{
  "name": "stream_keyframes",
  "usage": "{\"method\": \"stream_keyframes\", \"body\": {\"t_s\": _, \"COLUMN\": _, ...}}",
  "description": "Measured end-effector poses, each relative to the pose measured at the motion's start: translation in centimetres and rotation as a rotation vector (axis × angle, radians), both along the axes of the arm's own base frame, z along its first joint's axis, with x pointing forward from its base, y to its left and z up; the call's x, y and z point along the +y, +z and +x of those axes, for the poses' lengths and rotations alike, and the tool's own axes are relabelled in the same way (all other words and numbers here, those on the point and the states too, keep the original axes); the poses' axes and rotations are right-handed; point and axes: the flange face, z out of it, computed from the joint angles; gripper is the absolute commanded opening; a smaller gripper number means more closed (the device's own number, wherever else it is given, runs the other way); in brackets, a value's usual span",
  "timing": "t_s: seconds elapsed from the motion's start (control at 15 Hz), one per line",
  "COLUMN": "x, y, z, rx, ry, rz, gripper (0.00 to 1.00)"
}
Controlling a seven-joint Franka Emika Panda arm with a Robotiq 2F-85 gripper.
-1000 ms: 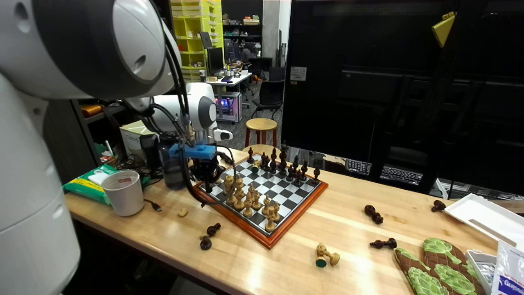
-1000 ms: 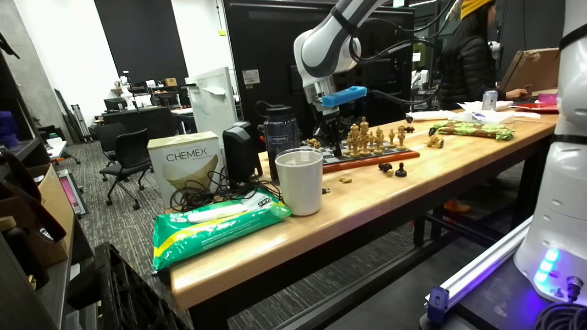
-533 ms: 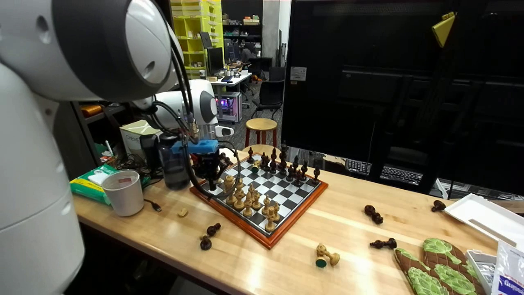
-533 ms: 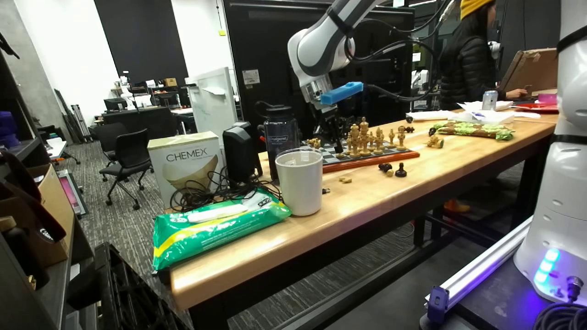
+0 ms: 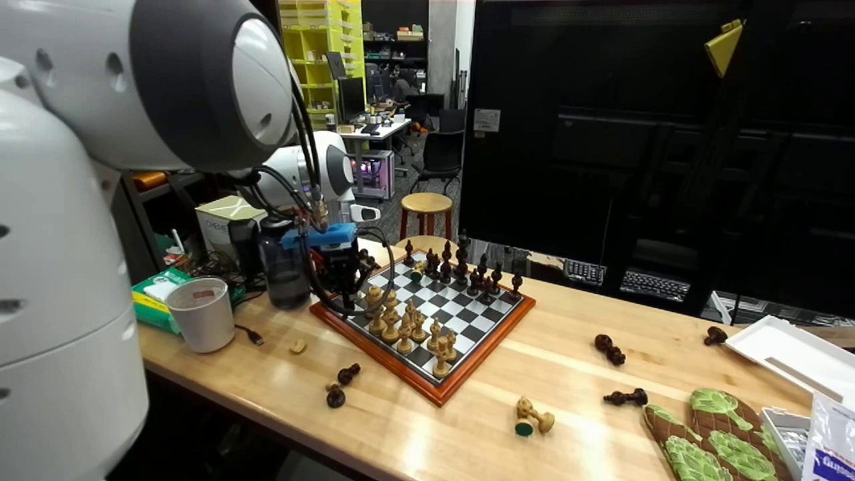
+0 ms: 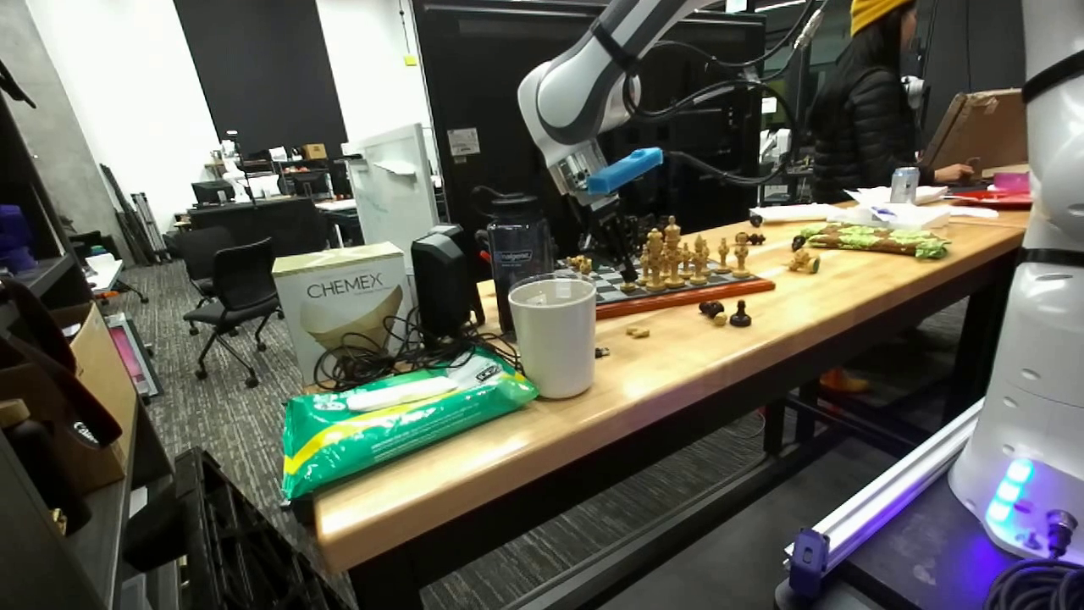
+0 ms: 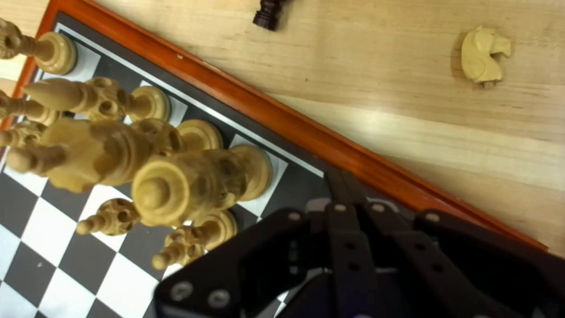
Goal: Move one yellow chess piece away from you on the board
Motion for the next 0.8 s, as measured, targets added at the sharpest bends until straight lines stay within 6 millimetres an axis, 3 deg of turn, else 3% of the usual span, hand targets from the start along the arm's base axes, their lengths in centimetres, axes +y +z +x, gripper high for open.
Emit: {"method": "stream_keyframes", "body": {"t_s": 0.8, "x": -0.02, "y": 0.05, "z": 0.76, "rx": 0.020, "ry": 0.007, "rz": -0.027, "gripper": 0.00}}
